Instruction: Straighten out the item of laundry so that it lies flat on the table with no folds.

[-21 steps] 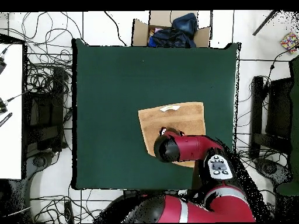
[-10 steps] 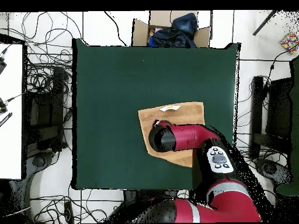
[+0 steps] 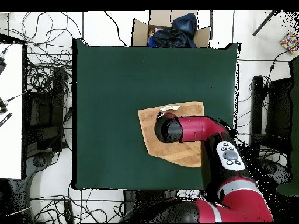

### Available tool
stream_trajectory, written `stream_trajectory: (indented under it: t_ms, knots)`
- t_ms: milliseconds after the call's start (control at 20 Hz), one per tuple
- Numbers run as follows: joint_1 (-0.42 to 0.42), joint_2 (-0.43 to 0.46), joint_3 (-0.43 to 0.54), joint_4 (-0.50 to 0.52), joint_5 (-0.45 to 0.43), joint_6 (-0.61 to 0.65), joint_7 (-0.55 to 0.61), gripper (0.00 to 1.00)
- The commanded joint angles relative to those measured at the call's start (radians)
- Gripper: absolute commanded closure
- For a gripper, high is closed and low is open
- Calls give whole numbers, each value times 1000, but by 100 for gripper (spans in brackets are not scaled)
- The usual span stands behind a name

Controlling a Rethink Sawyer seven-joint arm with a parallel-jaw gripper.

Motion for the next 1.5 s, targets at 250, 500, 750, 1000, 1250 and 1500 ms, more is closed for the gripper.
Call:
stream_trajectory:
  t_ms: [250,500,750,1000,1250,1500]
  knots:
    - [15,78,47,-161,-12,151,-61,0]
    - [34,183,13,-237,-51,116,-42,0]
    - [34,219,-14,-258,-77,100,-50,0]
    - [-4,195,-11,-246,-91,155,-121,0]
    - [-43,159,15,-231,-90,201,-178,0]
    - [-59,148,35,-222,-88,206,-186,0]
